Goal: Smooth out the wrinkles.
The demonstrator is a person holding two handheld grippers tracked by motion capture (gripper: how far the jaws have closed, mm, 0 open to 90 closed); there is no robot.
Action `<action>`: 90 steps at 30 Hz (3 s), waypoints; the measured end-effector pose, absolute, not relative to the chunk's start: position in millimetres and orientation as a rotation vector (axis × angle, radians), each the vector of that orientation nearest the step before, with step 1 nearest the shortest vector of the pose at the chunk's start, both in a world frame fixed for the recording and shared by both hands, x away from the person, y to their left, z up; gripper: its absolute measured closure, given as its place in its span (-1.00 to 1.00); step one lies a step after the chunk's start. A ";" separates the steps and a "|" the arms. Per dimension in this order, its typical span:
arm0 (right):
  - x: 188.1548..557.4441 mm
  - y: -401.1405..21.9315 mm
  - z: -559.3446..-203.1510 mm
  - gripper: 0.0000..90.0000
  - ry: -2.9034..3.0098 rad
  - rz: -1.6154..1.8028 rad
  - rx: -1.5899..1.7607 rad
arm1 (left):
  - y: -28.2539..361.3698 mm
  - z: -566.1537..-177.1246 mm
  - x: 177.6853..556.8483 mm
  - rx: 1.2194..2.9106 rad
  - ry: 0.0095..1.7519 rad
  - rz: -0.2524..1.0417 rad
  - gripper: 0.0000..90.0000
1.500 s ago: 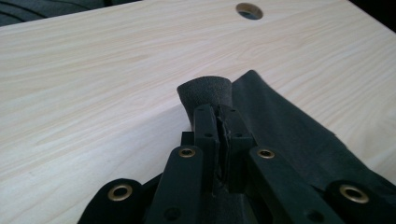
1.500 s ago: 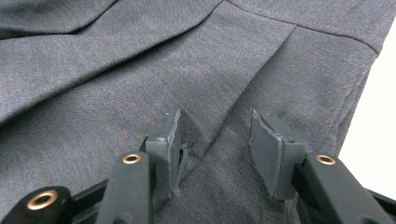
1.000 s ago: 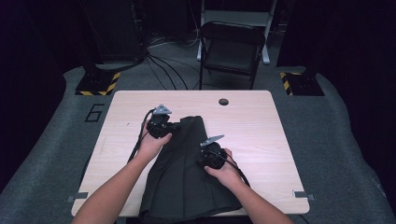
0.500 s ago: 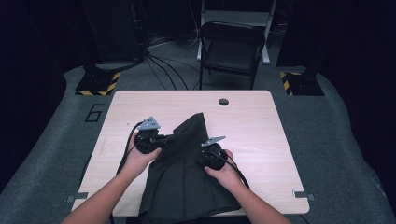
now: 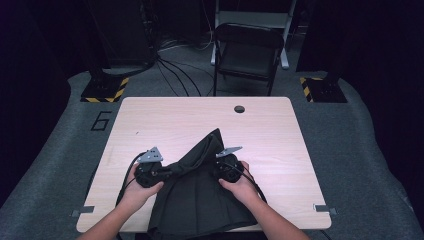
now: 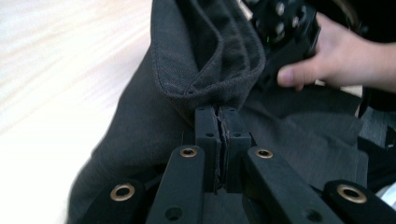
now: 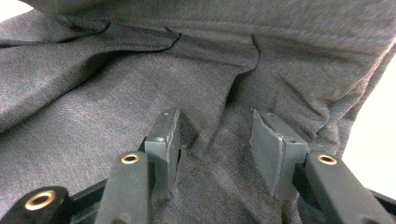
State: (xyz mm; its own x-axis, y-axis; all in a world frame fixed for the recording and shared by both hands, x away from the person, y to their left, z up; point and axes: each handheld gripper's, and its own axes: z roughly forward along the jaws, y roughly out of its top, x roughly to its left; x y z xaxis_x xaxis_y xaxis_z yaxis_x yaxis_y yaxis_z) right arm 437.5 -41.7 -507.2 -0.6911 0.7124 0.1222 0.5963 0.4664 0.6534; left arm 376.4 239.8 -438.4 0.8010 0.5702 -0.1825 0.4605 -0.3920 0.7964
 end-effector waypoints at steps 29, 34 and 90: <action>431.0 -91.7 -445.8 0.14 2.491 1.077 1.168 | 230.4 -505.1 379.7 2.166 0.886 0.038 0.95; 432.6 -85.6 -416.7 0.14 2.445 1.108 1.134 | 231.3 -505.8 379.4 2.164 0.888 0.029 0.95; 412.1 -60.1 -436.8 0.13 2.620 1.077 0.993 | 201.8 -493.0 363.4 2.219 0.735 0.107 -0.02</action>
